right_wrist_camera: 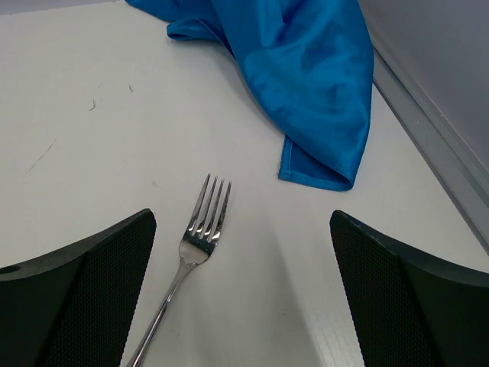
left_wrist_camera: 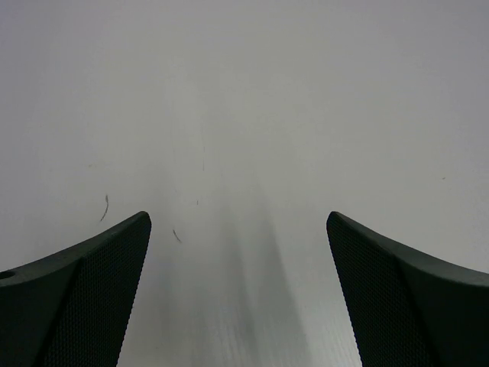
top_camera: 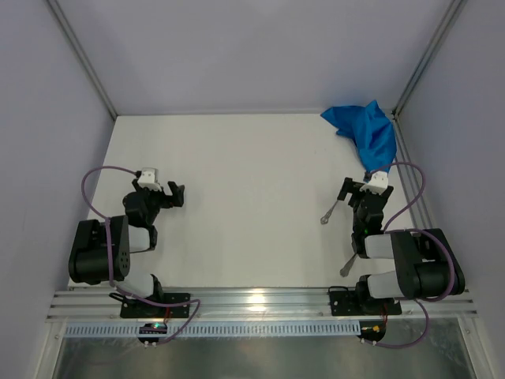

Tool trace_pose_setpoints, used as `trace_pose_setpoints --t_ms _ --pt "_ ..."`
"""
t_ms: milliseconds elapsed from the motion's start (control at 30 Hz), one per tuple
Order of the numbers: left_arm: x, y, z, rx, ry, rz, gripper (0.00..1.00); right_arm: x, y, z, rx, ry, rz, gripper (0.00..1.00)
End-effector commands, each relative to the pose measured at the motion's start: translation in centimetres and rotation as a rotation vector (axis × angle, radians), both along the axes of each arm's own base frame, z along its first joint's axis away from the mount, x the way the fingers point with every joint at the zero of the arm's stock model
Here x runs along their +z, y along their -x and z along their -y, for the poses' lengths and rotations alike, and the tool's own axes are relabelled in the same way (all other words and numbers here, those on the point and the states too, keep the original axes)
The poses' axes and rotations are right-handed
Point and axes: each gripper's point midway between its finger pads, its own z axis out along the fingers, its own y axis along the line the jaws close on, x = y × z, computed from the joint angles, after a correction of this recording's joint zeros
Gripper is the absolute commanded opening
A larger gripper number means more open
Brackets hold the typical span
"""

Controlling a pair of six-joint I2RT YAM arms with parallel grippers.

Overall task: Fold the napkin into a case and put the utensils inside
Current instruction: Pick up the crumpled napkin from the corner of the board.

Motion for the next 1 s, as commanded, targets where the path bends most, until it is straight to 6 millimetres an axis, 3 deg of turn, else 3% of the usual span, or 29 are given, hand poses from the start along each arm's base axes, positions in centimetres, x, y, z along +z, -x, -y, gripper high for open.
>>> trace_pose_setpoints --t_ms 0,133,267,300,367,400,433,467,500,533,600,767,867,967 --pt "1.7 -0.7 -0.1 -0.005 -0.023 0.058 0.99 2.6 -0.7 0.2 -0.008 0.004 0.098 0.99" --pt "1.8 -0.7 0.0 -0.006 -0.023 0.061 0.99 4.7 -1.7 0.4 -0.031 0.003 -0.021 0.99" --pt "1.6 -0.8 0.0 -0.004 -0.021 0.055 0.99 8.8 -3.6 1.6 -0.14 -0.091 -0.166 0.99" --pt "1.6 -0.7 0.0 -0.005 -0.023 0.055 0.99 7.9 -4.0 1.9 -0.166 -0.107 -0.235 0.99" --pt "2.1 -0.9 -0.6 0.035 -0.017 0.068 0.99 7.9 -4.0 2.9 -0.209 -0.151 -0.361 0.98" --pt "2.7 -1.1 -2.2 0.132 -0.013 0.038 0.99 7.5 -4.0 3.4 -0.234 -0.181 -0.399 0.96" --pt "3.2 -1.4 -2.6 0.164 0.005 -0.005 0.99 6.0 -4.1 3.8 -0.255 -0.185 -0.468 0.93" --pt "4.4 -1.8 -2.8 0.159 0.022 -0.049 0.99 6.1 -3.9 4.5 -0.285 -0.19 -0.515 0.89" --pt "10.1 -4.6 -3.3 0.14 -0.004 0.009 0.99 5.6 -3.9 4.8 -0.302 -0.193 -0.545 0.89" --pt "7.3 -3.7 -3.4 0.104 -0.088 -0.185 0.99 4.3 -4.0 5.2 -0.321 -0.192 -0.592 0.88" --pt "8.6 -5.5 -3.7 0.075 -0.133 -0.233 0.99 3.9 -4.3 6.2 -0.349 -0.211 -0.63 0.89" --pt "5.0 -3.7 -2.7 -0.069 -0.218 -0.48 0.99 -0.6 -5.5 8.3 -0.387 -0.264 -0.799 0.89" --pt "4.0 -2.5 -2.4 -0.094 -0.209 -0.58 0.98 -2.9 -6.1 9.2 -0.403 -0.226 -0.879 0.89" --pt "3.8 -1.4 -2.0 -0.111 -0.193 -0.646 0.98 -4.0 -7.1 9.5 -0.4 -0.221 -0.91 0.89"
